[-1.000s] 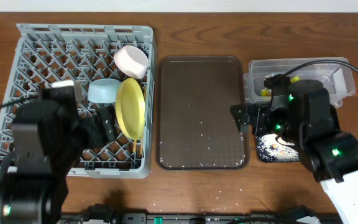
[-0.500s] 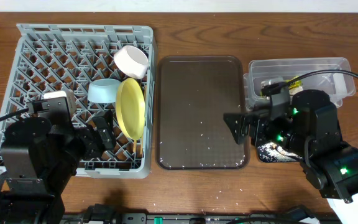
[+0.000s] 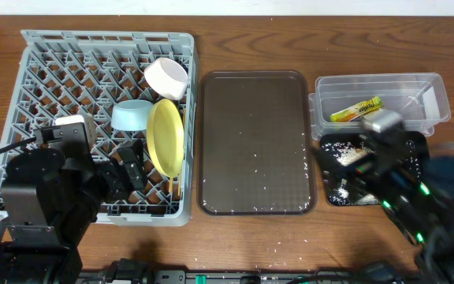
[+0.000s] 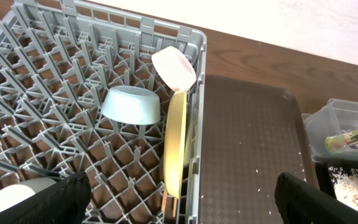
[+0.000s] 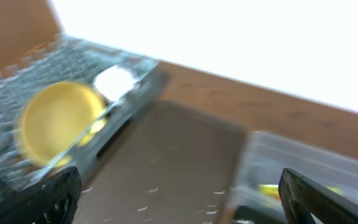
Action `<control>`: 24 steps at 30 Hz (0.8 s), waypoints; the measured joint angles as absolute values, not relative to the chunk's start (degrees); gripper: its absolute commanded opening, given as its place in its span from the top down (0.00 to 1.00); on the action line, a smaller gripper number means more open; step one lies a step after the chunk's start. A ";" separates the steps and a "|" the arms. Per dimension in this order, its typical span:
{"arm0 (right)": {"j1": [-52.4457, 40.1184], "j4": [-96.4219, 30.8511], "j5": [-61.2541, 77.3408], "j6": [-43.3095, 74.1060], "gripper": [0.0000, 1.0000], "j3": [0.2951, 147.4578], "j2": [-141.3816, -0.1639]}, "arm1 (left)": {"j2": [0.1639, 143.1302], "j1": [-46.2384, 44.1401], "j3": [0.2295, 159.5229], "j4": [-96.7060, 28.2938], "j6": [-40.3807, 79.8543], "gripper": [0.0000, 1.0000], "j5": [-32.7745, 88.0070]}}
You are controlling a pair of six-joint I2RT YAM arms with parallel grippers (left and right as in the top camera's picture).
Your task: Sort waste into correct bins and load items into the dishwasher
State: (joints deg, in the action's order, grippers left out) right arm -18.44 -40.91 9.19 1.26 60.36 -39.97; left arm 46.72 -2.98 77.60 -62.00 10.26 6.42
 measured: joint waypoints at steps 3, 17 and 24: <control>-15.11 -39.48 6.76 -0.12 0.01 56.23 -34.79 | 46.72 -2.98 77.60 -62.04 10.26 0.05 6.42; -5.89 -24.58 6.57 -1.78 0.01 24.12 -9.47 | 46.72 -2.98 77.60 -62.15 10.28 0.04 6.04; -5.78 -12.19 6.55 -1.98 0.01 8.82 -2.33 | 46.72 -2.98 77.60 -62.17 10.28 0.04 6.02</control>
